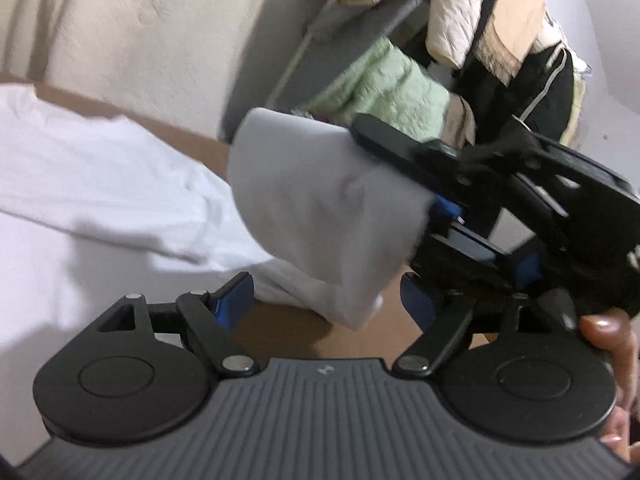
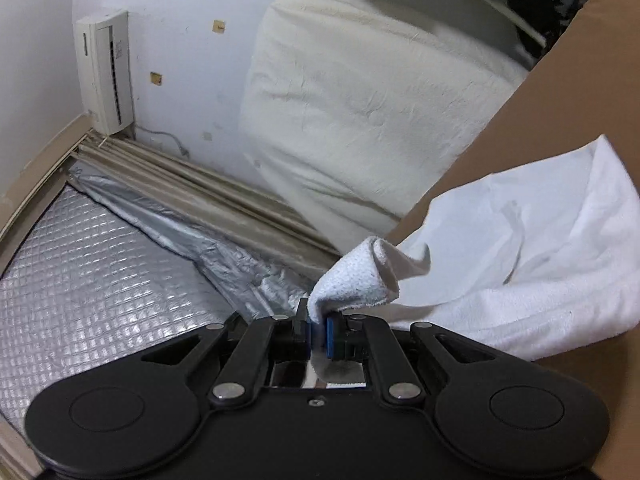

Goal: Fold clothes

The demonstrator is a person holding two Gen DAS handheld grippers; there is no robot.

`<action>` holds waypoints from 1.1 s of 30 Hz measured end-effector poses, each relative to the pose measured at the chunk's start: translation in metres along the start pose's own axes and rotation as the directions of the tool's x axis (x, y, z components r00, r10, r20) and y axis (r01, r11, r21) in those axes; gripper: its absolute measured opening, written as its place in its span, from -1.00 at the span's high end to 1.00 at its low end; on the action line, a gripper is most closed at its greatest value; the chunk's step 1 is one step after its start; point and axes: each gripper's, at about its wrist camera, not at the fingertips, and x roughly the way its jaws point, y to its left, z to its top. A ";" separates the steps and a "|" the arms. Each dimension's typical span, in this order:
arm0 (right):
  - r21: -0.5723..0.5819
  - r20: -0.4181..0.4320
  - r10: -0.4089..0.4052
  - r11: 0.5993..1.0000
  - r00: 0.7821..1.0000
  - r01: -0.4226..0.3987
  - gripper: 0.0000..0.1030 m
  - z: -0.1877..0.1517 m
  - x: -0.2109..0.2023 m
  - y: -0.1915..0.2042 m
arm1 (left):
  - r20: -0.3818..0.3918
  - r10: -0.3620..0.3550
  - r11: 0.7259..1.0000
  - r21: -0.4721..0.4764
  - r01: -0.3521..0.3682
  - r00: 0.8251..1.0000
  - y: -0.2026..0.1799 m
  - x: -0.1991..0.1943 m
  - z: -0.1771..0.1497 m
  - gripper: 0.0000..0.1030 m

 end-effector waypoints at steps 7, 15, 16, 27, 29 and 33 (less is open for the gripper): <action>-0.095 -0.109 0.043 0.994 0.993 -0.054 0.67 -0.010 0.008 0.012 | -0.005 0.097 0.992 -0.085 -0.097 0.995 0.028 -0.005 0.021 0.71; -0.087 0.077 -0.050 0.995 0.996 0.056 0.05 0.003 -0.033 0.012 | 0.149 0.321 0.947 -0.049 -0.317 0.935 0.104 -0.074 0.096 0.74; -0.086 0.094 -0.115 0.989 0.989 0.123 0.05 0.004 -0.035 0.010 | 0.153 0.362 0.932 -0.053 -0.358 0.919 0.119 -0.083 0.100 0.74; -0.527 0.064 -0.648 0.623 0.759 0.577 0.01 -0.033 0.063 0.025 | 0.044 0.488 0.856 -0.220 -0.468 0.872 0.248 -0.094 0.094 0.46; -0.622 0.046 -0.676 0.557 0.735 0.551 0.03 -0.042 0.083 0.028 | 0.056 0.504 0.850 -0.211 -0.483 0.862 0.251 -0.100 0.086 0.46; -0.819 0.097 -0.761 0.305 0.641 0.486 0.09 -0.072 0.120 0.020 | 0.080 0.581 0.808 -0.180 -0.562 0.810 0.258 -0.128 0.073 0.48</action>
